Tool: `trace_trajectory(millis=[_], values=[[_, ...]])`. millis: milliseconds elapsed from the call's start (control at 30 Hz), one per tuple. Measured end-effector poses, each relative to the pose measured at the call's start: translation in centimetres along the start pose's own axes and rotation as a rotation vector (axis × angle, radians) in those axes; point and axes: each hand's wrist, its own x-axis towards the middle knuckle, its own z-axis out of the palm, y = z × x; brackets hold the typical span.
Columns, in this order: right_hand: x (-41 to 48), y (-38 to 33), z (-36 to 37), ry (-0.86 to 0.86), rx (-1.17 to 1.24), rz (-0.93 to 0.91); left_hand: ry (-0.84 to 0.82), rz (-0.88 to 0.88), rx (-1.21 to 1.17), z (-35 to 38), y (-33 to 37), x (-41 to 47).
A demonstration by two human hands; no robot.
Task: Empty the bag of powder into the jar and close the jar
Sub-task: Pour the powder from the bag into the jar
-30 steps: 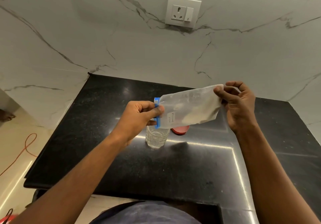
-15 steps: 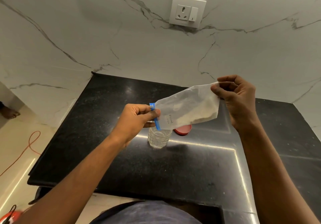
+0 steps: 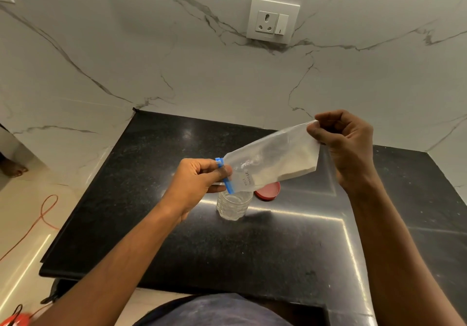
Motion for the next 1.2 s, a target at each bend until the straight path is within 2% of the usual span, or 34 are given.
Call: trace_trajectory(millis=[700,1200], values=[[0.1,-4.6,2.2,-0.033,-0.057,-0.089,-0.016,-0.006,-0.091,-0.4,-0.3,0.0],[-0.6,-5.0,2.1,-0.048,-0.22,-0.147,-0.023,-0.005,-0.08,-0.7,-0.3,-0.4]])
